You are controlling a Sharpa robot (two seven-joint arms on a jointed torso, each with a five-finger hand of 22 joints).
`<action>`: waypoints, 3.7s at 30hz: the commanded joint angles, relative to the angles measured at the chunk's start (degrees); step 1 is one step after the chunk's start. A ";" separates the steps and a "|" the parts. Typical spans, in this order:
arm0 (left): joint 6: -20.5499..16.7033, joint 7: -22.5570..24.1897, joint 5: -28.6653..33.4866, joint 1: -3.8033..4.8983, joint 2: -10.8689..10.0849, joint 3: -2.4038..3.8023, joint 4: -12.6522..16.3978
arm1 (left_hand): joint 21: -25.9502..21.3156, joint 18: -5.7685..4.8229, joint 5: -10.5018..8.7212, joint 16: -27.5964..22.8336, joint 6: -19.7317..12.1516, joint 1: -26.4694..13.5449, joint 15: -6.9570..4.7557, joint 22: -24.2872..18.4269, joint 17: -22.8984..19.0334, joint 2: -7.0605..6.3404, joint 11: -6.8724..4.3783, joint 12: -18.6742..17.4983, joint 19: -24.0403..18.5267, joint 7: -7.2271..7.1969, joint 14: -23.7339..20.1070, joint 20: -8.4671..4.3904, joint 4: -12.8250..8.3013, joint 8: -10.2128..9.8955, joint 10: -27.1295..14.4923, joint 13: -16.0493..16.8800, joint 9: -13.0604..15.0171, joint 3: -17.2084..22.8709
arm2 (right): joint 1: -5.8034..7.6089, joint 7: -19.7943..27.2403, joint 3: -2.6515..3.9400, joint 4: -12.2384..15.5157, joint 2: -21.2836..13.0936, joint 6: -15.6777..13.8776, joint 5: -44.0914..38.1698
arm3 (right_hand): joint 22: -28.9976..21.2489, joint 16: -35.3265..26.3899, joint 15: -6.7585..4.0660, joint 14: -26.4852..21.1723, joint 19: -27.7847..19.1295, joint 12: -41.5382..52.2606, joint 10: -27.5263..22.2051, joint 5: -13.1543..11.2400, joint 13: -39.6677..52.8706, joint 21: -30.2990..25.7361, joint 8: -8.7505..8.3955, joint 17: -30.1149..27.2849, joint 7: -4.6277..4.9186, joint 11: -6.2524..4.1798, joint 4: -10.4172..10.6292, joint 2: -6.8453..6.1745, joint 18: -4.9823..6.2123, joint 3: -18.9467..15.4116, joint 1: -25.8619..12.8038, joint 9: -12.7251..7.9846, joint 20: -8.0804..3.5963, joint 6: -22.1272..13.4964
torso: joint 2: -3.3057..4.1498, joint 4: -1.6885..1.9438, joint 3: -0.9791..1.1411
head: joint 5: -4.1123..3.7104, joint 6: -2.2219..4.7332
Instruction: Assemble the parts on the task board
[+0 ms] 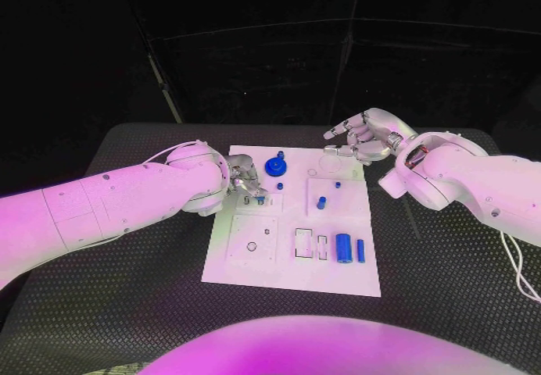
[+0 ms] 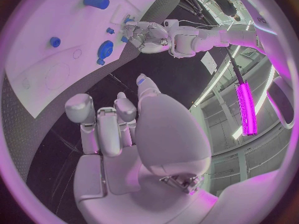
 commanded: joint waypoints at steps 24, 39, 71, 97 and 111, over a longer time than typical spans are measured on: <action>3.90 -0.75 -0.63 -0.16 -0.18 -0.20 0.06 | -0.29 -0.63 -0.01 0.36 -0.18 -0.59 -0.25 -0.09 15.09 0.34 -0.21 -0.40 -0.09 -0.47 5.95 0.03 -8.12 0.66 -0.07 -0.19 0.47 8.27 | 0.10 -0.27 0.04 -0.22 0.32 -0.03 -0.31 | -0.09 -0.29 -0.35 2.42 -0.13 0.04 -0.04 0.31 -0.08 -0.22 0.34 -0.09 -0.05 -0.14 0.03 0.48 1.15 -0.42 -0.10 -0.07 -0.22 0.42 | -0.03 0.01 0.01 | 0.33 -0.01; 4.53 -0.88 -0.63 -0.17 -0.60 -0.20 0.15 | -0.26 -0.65 0.02 0.36 -0.22 -0.69 -0.28 0.00 15.09 0.35 -0.24 -0.37 -0.04 -0.51 5.95 0.00 -8.42 0.90 -0.02 -0.18 0.68 8.53 | 0.10 -0.24 0.04 -0.23 0.25 0.07 -0.31 | -0.14 -0.31 -0.35 2.42 -0.14 0.03 -0.04 0.37 -0.10 -0.25 0.36 -0.10 -0.06 -0.14 0.03 0.56 1.16 -0.47 -0.10 -0.07 -0.23 0.43 | -0.02 0.05 -0.01 | 0.37 -0.01; 5.99 -0.79 -0.62 -0.13 0.99 -0.19 -1.39 | 0.29 -0.91 -0.35 0.36 1.16 -5.47 -0.88 1.33 15.09 -0.39 -1.00 0.77 0.86 -1.53 5.95 -0.53 -7.15 2.67 1.08 0.63 1.93 4.97 | 0.10 -0.36 0.04 -0.07 0.12 0.14 -0.32 | -0.14 -0.31 -0.35 2.42 -0.14 0.03 -0.04 0.37 -0.10 -0.25 0.36 -0.10 -0.06 -0.14 0.03 0.56 1.16 -0.47 -0.10 -0.07 -0.23 0.43 | -0.01 0.01 0.04 | 0.08 -0.01; 6.93 -0.78 -0.62 -0.07 2.18 -0.18 -2.86 | 1.10 -1.25 -0.39 0.36 2.55 -8.03 -1.25 2.89 15.09 0.19 -1.44 1.77 1.91 -2.07 5.95 -0.92 -5.19 3.13 1.91 1.49 2.06 0.93 | 0.10 -0.34 0.04 -0.04 0.17 0.16 -0.32 | -0.17 -0.35 -0.36 2.43 -0.12 0.03 -0.04 0.41 -0.11 -0.27 0.38 -0.14 -0.07 -0.15 0.00 0.61 1.17 -0.54 -0.10 -0.07 -0.24 0.43 | -0.02 0.05 0.03 | -0.22 -0.01; 7.23 -0.76 -1.64 -0.07 2.50 -0.18 -3.56 | 1.42 -1.38 -0.39 0.36 3.15 -9.29 -1.47 3.50 15.09 0.54 -1.70 2.39 2.34 -2.36 5.95 -1.14 -4.08 3.57 2.47 1.97 2.26 -1.40 | 0.10 -0.39 0.04 0.15 -0.11 0.20 -0.32 | -0.17 -0.35 -0.36 2.43 -0.12 0.03 -0.04 0.41 -0.11 -0.27 0.38 -0.14 -0.07 -0.15 0.00 0.61 1.17 -0.54 -0.10 -0.07 -0.24 0.43 | -0.03 0.02 0.03 | -0.43 -0.01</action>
